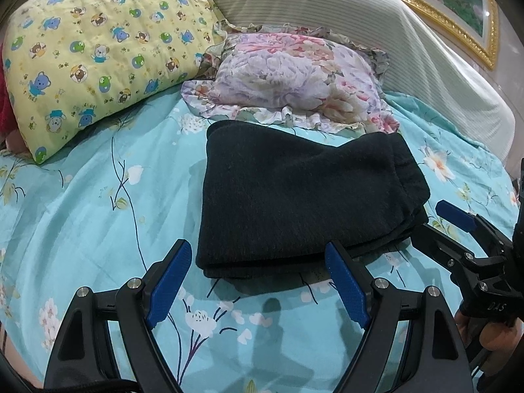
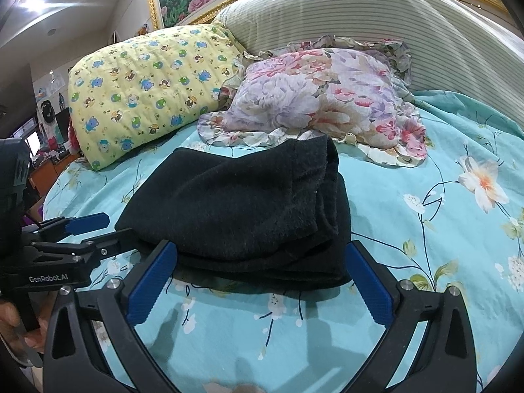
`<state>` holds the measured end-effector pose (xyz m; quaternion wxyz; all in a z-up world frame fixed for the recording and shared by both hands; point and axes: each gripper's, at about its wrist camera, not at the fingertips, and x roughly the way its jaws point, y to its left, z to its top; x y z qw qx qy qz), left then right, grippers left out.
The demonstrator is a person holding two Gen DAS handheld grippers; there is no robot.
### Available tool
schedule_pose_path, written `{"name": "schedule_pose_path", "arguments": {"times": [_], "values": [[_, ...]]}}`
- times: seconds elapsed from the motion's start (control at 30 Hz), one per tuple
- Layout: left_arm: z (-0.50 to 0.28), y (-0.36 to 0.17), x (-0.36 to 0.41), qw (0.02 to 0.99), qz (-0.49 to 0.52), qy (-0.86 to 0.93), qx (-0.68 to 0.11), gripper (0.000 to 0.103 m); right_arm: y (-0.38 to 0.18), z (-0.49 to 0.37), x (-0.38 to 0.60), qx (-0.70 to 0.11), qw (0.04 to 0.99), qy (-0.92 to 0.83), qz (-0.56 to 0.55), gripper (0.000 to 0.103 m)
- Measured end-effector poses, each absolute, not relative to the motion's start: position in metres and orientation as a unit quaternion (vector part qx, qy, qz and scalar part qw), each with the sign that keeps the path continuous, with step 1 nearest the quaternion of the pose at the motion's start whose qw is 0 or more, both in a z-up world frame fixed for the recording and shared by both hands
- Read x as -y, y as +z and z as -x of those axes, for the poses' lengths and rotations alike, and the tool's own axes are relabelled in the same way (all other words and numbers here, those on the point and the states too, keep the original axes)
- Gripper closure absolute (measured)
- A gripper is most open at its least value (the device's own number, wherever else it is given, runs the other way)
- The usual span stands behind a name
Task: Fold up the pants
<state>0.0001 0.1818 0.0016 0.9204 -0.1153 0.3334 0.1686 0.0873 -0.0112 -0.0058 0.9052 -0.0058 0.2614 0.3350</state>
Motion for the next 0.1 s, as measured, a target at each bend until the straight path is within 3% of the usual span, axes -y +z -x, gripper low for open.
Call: {"name": "schedule_pose_path", "arguments": {"times": [0.1], "values": [[-0.0028, 0.0017, -0.1818, 0.919, 0.115, 0.171, -0.336, 0.019, -0.005, -0.0892, 0.0098, -0.262, 0.905, 0.335, 0.004, 0.001]]}}
